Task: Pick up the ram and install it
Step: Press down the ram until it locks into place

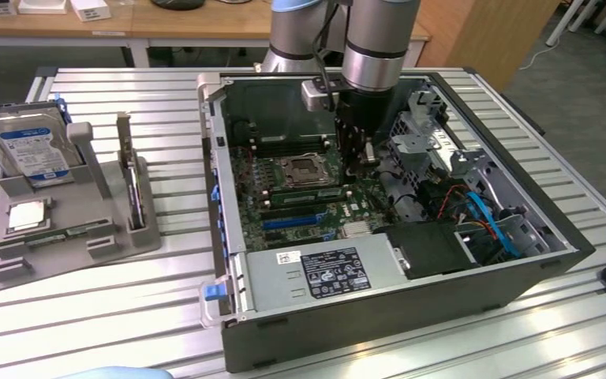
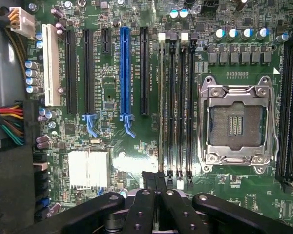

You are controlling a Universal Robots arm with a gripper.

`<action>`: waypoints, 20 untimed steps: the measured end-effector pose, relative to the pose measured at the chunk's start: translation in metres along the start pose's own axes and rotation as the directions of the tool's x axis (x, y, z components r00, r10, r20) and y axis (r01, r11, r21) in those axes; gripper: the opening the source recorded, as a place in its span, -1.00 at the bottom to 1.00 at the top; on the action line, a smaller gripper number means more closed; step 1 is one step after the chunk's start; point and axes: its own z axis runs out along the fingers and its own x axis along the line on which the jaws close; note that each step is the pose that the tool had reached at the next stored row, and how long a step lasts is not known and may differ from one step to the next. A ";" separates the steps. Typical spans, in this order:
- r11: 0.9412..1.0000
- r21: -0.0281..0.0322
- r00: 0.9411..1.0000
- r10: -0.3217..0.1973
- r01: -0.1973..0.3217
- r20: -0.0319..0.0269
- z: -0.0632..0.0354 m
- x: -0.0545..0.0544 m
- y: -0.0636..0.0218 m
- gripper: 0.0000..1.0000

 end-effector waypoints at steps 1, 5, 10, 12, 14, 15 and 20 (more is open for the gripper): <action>1.000 0.000 1.000 0.000 0.000 0.000 0.0003 0.000 0.0000 -0.80; 1.000 0.000 1.000 0.000 0.000 0.000 0.0019 -0.004 0.0001 -0.80; 1.000 0.000 1.000 -0.001 0.001 -0.001 0.0056 -0.009 0.0003 -0.80; 1.000 0.000 1.000 -0.001 0.001 -0.001 0.0080 -0.010 0.0003 -0.80; 1.000 0.000 1.000 -0.001 0.001 -0.002 0.0101 -0.010 0.0004 -0.80; 1.000 0.000 1.000 -0.002 0.002 -0.003 0.0108 -0.010 0.0004 -0.80; 1.000 0.000 1.000 -0.002 0.002 -0.005 0.0134 -0.010 0.0005 -0.80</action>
